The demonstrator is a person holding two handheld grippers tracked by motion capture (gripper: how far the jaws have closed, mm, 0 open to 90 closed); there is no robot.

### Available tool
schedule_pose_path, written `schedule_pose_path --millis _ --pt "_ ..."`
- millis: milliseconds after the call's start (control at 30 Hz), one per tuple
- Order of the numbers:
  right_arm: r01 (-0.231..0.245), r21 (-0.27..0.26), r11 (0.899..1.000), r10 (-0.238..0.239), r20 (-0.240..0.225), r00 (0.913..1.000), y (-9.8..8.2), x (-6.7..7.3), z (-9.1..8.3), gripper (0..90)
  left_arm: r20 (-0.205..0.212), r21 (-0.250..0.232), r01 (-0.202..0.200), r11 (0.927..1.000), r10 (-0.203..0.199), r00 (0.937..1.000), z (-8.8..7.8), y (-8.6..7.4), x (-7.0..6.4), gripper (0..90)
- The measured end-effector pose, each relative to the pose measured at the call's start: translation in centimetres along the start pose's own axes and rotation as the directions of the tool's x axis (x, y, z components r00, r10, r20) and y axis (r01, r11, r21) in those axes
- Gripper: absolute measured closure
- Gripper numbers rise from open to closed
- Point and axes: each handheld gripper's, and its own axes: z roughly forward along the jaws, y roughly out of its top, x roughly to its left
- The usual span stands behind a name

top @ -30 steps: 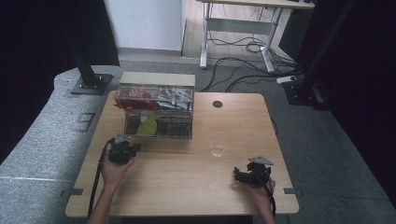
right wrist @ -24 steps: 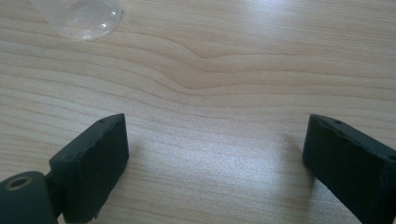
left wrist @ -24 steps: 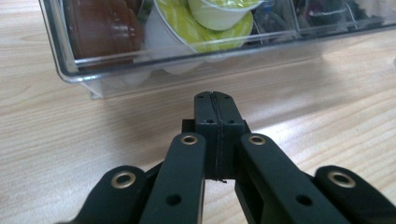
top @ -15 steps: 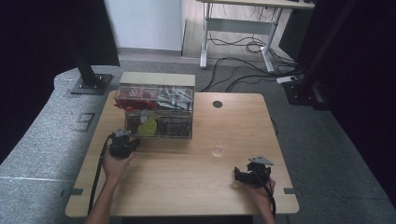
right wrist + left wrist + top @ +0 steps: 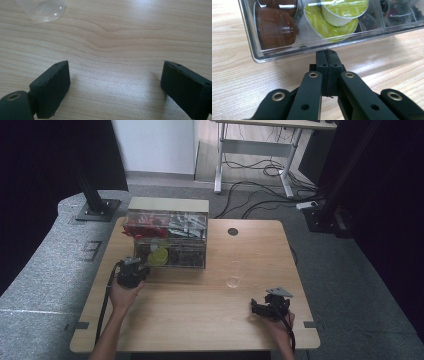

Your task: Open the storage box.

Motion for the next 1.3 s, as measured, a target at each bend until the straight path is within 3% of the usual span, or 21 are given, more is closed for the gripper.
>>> schedule_pose_path --millis 333,500,667,1300 --pt "0.0 0.0 1.0 0.0 0.0 1.0 0.0 0.0 0.0 9.3 0.0 -0.017 -0.006 0.9998 0.006 1.0 -0.7 0.0 -0.3 90.0" --pt "0.0 0.0 1.0 0.0 0.0 1.0 0.0 0.0 0.0 9.3 0.003 -0.048 -0.006 0.9988 0.007 1.0 -1.3 0.3 -0.5 90.0" --pt "0.0 -0.001 1.0 0.0 0.001 1.0 0.0 0.0 0.0 9.4 0.01 -0.065 -0.019 0.9977 0.02 0.9998 -2.0 1.0 -1.1 90.0" --pt "0.001 -0.001 1.0 -0.001 0.003 1.0 0.0 0.0 0.0 9.7 0.024 -0.102 -0.008 0.9947 0.01 0.9997 -4.0 3.2 -0.7 90.0"
